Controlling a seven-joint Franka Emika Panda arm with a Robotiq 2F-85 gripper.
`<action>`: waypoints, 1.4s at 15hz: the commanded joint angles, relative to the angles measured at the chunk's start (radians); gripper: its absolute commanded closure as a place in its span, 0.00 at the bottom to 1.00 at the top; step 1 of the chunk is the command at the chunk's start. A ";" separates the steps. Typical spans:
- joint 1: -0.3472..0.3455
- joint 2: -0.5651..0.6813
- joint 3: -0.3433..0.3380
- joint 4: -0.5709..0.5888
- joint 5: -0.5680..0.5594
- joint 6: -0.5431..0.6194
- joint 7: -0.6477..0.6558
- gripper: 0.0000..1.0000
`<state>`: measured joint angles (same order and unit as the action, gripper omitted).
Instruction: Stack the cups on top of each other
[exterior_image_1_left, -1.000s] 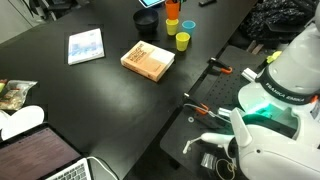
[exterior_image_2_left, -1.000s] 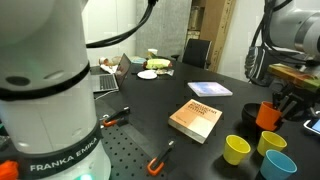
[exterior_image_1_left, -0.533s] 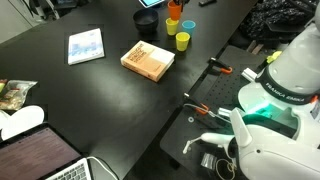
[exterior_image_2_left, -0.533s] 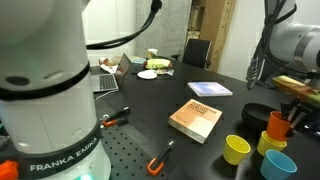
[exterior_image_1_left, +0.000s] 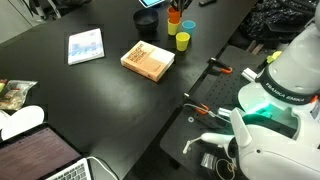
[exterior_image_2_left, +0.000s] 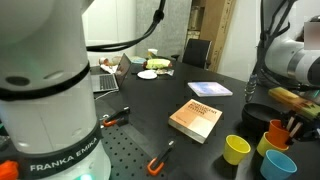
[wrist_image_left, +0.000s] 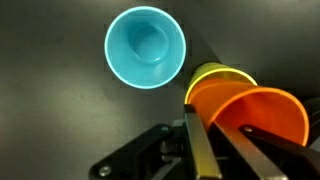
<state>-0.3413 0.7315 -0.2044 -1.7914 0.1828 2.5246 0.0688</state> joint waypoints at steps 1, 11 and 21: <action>0.004 0.016 0.000 0.052 -0.008 0.010 0.018 0.99; 0.005 -0.033 0.006 -0.001 -0.005 -0.024 0.007 0.24; 0.010 -0.277 0.087 -0.384 0.045 0.119 -0.143 0.00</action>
<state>-0.3415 0.5211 -0.1339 -2.0757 0.2286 2.5762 -0.0174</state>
